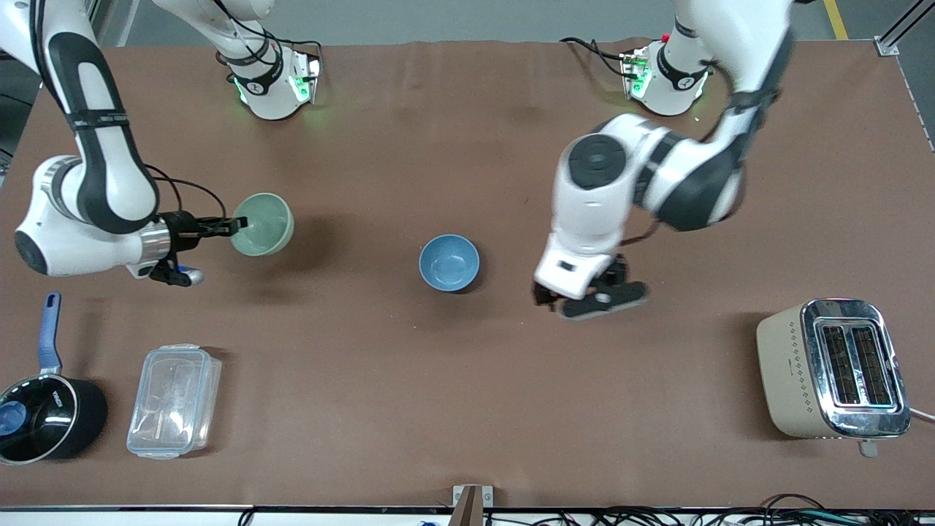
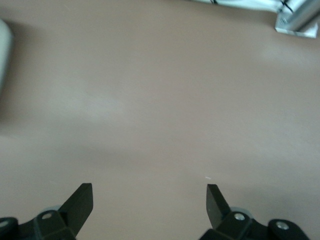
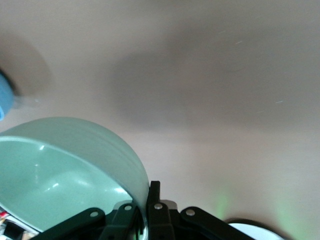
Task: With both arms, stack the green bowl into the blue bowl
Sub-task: 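Carry the green bowl with the right gripper over the blue bowl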
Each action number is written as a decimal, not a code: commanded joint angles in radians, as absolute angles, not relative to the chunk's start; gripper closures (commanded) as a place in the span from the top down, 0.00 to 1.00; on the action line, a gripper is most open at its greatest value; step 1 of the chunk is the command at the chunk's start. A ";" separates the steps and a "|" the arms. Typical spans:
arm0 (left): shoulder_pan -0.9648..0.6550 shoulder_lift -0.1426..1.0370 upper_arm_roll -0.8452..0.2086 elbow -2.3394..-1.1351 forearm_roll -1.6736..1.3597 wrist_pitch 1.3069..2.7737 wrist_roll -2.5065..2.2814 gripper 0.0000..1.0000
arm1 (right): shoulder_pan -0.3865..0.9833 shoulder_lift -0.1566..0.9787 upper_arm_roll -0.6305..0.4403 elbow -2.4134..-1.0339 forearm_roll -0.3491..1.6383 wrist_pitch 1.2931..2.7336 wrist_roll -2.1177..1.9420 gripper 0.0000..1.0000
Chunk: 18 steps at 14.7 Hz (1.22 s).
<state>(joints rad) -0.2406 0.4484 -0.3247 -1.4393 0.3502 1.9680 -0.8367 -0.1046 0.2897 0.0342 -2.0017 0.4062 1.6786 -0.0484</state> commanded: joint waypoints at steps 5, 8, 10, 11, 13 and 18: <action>0.004 0.240 -0.334 -1.466 0.174 1.774 -0.364 1.00 | 0.107 0.270 0.026 -2.025 0.541 1.814 0.234 0.01; 0.040 0.170 -0.331 -1.471 0.157 1.681 -0.256 1.00 | 0.216 0.279 0.026 -2.025 0.658 1.928 0.331 0.01; 0.031 0.092 -0.276 -1.511 0.092 1.646 -0.187 1.00 | 0.291 0.291 0.026 -2.019 0.719 2.012 0.415 0.01; 0.006 0.056 -0.229 -1.541 0.066 1.638 -0.169 1.00 | 0.332 0.305 0.026 -2.014 0.735 2.063 0.454 0.01; -0.038 -0.009 -0.132 -1.594 0.020 1.609 -0.092 1.00 | 0.400 0.336 0.026 -2.002 0.752 2.167 0.533 0.01; -0.095 -0.101 -0.055 -1.687 -0.008 1.608 -0.080 1.00 | 0.488 0.414 0.025 -1.957 0.830 2.273 0.578 0.02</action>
<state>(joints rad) -0.0760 -0.0472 -0.0667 -1.6274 0.0055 1.6004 -0.0823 0.4559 0.3815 0.0357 -1.9816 0.7715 2.2364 0.5661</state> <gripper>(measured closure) 0.000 0.960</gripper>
